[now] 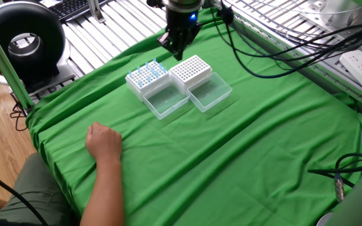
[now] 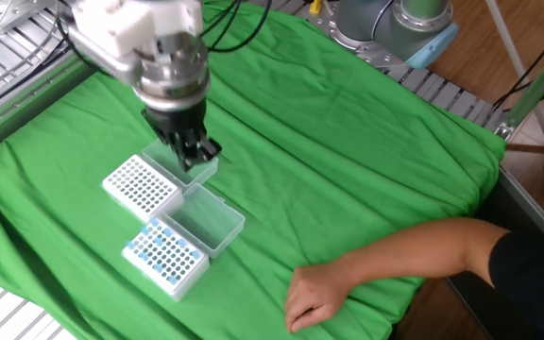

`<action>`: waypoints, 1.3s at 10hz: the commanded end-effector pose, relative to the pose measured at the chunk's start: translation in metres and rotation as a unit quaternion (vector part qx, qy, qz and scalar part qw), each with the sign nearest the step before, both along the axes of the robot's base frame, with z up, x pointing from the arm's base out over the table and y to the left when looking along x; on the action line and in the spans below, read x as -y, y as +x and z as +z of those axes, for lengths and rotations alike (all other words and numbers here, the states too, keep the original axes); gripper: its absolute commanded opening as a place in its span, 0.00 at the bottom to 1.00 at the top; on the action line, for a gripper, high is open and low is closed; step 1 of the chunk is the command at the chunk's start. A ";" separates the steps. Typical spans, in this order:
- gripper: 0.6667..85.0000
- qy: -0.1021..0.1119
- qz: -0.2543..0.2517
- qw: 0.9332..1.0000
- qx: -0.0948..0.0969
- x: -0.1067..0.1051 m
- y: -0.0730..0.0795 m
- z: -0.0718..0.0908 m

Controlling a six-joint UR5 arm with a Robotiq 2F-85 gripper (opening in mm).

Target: Insert a medium pipette tip into the holder for medium pipette tips

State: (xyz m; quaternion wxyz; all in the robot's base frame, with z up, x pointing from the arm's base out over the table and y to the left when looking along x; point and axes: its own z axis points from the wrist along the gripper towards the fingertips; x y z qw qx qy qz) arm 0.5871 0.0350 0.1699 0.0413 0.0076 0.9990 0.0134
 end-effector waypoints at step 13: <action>0.52 0.015 0.124 0.991 -0.050 -0.052 -0.002 -0.034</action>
